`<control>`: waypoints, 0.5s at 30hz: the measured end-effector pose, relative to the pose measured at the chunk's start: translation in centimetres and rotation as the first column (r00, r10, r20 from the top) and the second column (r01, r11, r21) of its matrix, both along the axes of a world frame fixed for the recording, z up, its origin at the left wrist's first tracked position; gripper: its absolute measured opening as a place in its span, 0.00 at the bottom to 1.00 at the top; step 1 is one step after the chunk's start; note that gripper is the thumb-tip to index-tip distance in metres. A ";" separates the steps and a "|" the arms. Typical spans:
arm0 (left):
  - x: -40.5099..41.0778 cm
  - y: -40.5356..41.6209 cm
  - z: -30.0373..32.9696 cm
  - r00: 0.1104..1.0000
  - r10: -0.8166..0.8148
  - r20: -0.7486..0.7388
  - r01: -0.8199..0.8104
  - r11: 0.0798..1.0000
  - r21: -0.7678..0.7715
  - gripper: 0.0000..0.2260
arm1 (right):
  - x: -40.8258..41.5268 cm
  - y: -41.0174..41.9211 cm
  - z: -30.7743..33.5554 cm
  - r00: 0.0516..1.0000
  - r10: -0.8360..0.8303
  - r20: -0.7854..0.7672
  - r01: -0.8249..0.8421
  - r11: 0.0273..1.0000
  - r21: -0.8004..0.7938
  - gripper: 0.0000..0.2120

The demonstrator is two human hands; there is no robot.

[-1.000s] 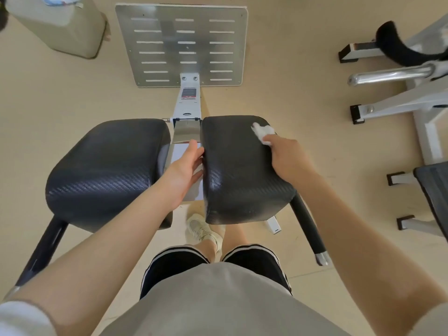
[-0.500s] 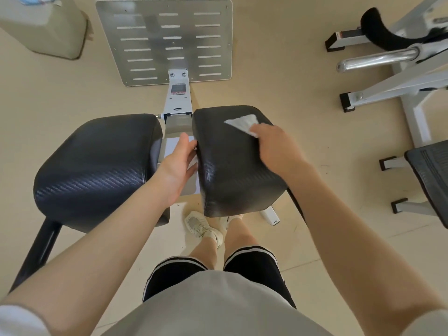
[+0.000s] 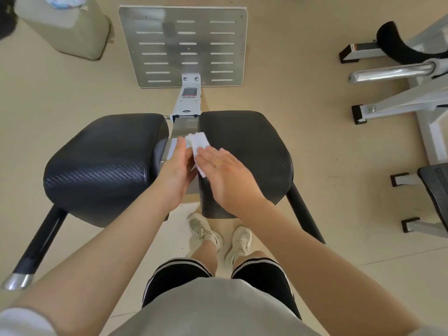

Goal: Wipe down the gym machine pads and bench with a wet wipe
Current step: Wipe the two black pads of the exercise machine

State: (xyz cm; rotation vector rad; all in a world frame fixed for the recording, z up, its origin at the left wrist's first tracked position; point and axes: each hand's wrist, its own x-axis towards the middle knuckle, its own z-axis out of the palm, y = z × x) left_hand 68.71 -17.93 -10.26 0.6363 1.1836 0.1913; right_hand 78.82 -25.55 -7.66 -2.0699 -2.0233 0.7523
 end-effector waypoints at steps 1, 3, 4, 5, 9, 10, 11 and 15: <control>0.1 -0.4 0.0 1.000 0.006 -0.001 -0.006 1.000 0.024 0.27 | 1.0 -0.4 -0.2 1.000 -0.009 0.023 0.009 1.000 0.009 0.24; 0.3 -1.5 0.1 0.999 0.018 -0.031 -0.016 0.998 0.063 0.26 | 3.3 -1.6 -0.5 0.990 -0.090 0.105 0.084 0.994 0.063 0.24; 0.5 -2.1 0.2 0.998 0.019 -0.063 -0.014 0.997 0.080 0.26 | 4.6 -2.3 -0.7 0.981 -0.149 0.126 0.138 0.986 0.092 0.24; 0.6 -2.6 0.3 0.995 0.023 -0.096 -0.014 0.995 0.095 0.25 | 5.9 -3.2 -0.8 0.968 -0.210 0.135 0.197 0.975 0.102 0.24; 1.1 -4.3 0.7 0.985 0.115 -0.126 -0.097 0.986 0.137 0.25 | 9.9 -6.5 -0.8 0.918 -0.348 0.191 0.346 0.937 0.048 0.24; 1.1 -4.6 0.8 0.984 0.126 -0.126 -0.108 0.984 0.143 0.25 | 10.0 -6.8 -0.8 0.908 -0.371 0.194 0.368 0.928 0.057 0.24; 1.1 -4.9 0.9 0.983 0.131 -0.128 -0.111 0.982 0.150 0.25 | 9.4 -6.7 -0.6 0.905 -0.385 0.181 0.383 0.922 0.050 0.24; 1.0 -5.9 0.8 0.987 0.139 -0.076 -0.121 0.973 0.197 0.24 | 4.1 -4.9 -0.8 0.972 -0.200 0.125 0.182 0.974 0.137 0.26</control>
